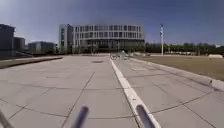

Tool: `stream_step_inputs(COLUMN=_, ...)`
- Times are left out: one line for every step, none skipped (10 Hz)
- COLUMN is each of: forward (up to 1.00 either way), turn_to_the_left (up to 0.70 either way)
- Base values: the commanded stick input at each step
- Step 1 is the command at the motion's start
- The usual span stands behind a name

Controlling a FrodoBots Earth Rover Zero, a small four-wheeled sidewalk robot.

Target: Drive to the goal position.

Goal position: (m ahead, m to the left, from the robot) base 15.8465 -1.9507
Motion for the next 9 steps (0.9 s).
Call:
stream_step_inputs(forward=0.70, turn_to_the_left=0.00)
stream_step_inputs(forward=0.70, turn_to_the_left=0.00)
stream_step_inputs(forward=0.70, turn_to_the_left=0.00)
stream_step_inputs(forward=0.70, turn_to_the_left=0.00)
stream_step_inputs(forward=0.70, turn_to_the_left=0.00)
stream_step_inputs(forward=0.70, turn_to_the_left=0.00)
stream_step_inputs(forward=0.70, turn_to_the_left=0.00)
stream_step_inputs(forward=0.70, turn_to_the_left=0.00)
stream_step_inputs(forward=0.70, turn_to_the_left=0.00)
